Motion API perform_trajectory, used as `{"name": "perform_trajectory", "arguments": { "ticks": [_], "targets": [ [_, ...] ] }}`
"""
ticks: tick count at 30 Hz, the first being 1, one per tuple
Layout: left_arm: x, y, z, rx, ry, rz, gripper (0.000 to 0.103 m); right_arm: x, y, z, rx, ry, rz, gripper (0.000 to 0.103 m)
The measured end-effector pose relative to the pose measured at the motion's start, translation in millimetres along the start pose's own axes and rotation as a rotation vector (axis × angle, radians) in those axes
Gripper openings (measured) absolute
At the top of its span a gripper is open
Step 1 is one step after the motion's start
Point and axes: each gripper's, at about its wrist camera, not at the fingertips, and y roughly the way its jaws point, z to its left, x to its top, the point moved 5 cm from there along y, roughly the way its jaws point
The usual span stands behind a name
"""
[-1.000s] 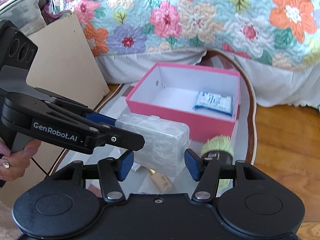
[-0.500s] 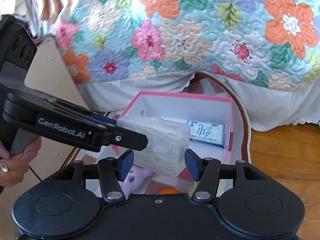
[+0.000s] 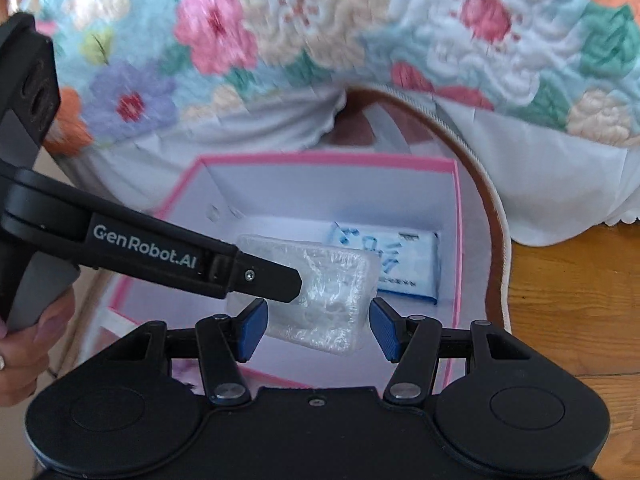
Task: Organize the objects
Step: 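Carry the swab box with the left tool and release it in the pink box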
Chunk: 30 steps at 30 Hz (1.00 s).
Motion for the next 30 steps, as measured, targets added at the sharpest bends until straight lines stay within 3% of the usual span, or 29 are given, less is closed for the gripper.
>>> {"name": "perform_trajectory", "arguments": {
  "ticks": [6, 17, 23, 30],
  "targets": [
    [-6, 33, 22, -0.025, -0.075, 0.032, 0.049, -14, 30, 3, -0.065, -0.039, 0.051, 0.062],
    [-9, 58, 46, -0.05, -0.167, 0.088, 0.05, -17, 50, 2, -0.038, -0.049, 0.134, 0.062],
    [-9, 69, 53, -0.071, -0.229, 0.109, 0.05, -17, 55, -2, -0.076, -0.048, 0.149, 0.054],
    [-11, 84, 58, -0.02, -0.269, 0.133, 0.044, -12, 51, -4, -0.083, -0.043, 0.133, 0.047]
  ]
}}
